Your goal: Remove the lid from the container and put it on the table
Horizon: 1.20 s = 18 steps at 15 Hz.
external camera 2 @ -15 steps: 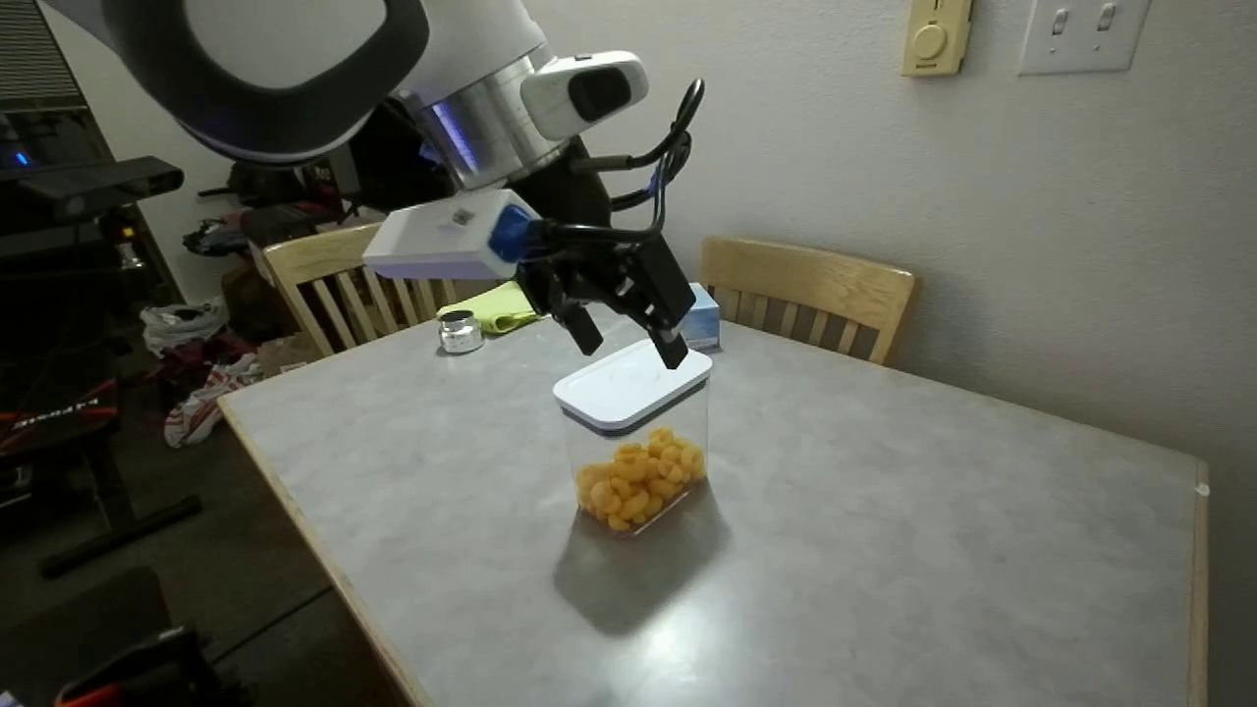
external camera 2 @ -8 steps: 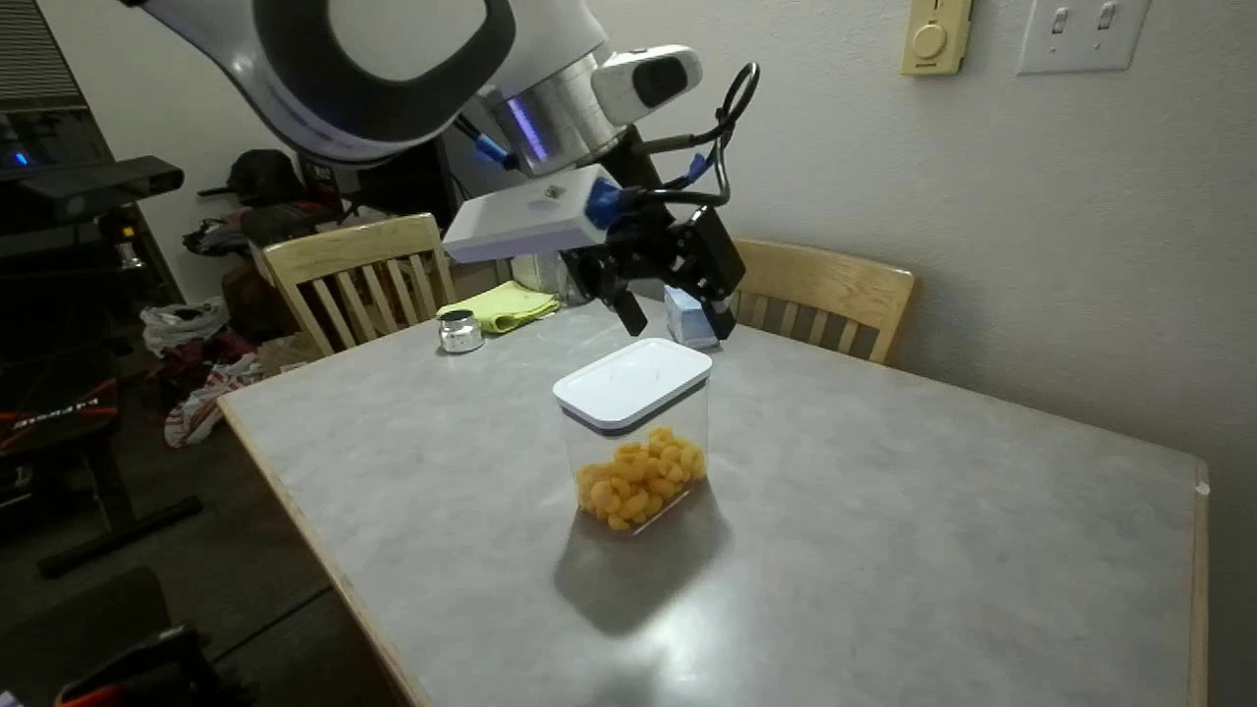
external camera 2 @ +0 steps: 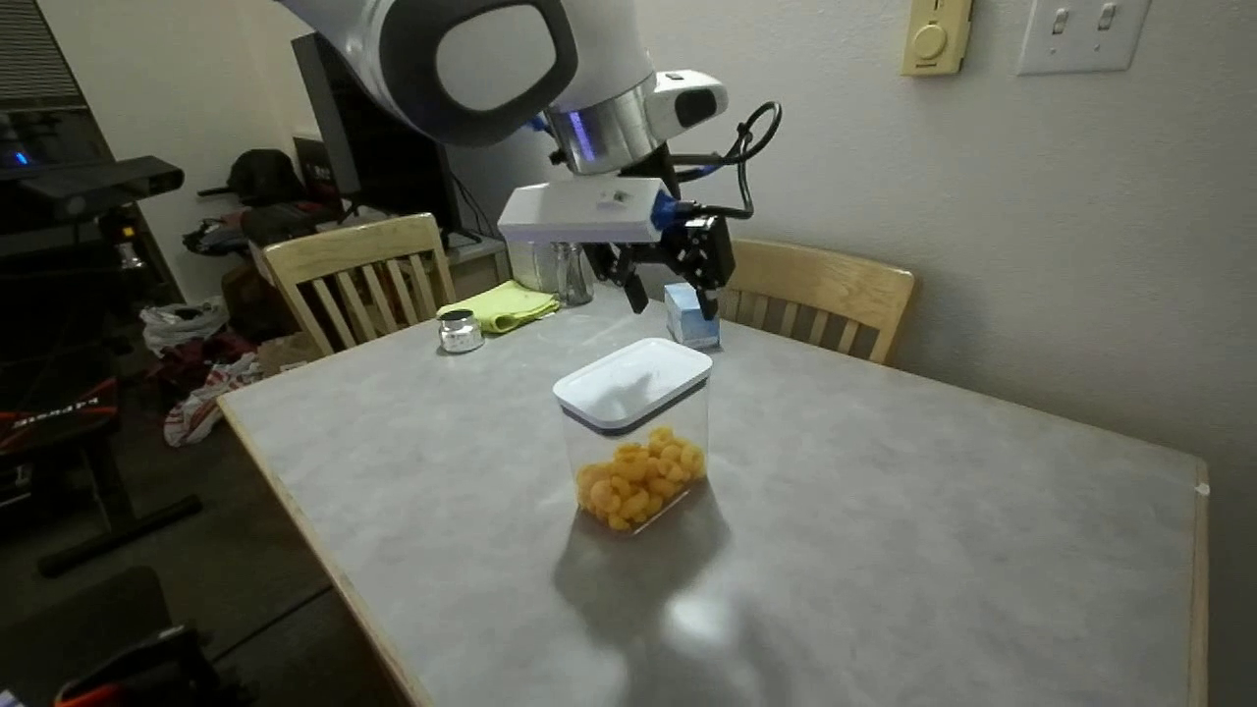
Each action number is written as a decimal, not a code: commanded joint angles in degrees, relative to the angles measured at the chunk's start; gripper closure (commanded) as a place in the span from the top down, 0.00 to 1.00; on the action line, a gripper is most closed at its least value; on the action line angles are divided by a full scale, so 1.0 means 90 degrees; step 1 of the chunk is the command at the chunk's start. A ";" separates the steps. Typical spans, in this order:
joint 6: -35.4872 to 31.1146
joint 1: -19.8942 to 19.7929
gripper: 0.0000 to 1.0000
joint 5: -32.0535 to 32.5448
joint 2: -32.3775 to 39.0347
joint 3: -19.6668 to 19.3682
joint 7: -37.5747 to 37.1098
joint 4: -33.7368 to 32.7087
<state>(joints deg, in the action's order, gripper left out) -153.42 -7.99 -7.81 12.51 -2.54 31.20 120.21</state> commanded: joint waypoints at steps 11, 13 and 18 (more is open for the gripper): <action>0.3002 -0.0196 0.00 0.0099 0.0212 0.0088 -0.0002 -0.1257; 0.3152 -0.0185 0.00 0.0081 0.0219 0.0090 -0.0025 -0.1272; 0.3144 -0.0161 0.00 0.0086 0.0235 0.0086 -0.0105 -0.1153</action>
<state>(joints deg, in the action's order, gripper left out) -125.54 -9.32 -7.11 15.05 -1.90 30.68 109.03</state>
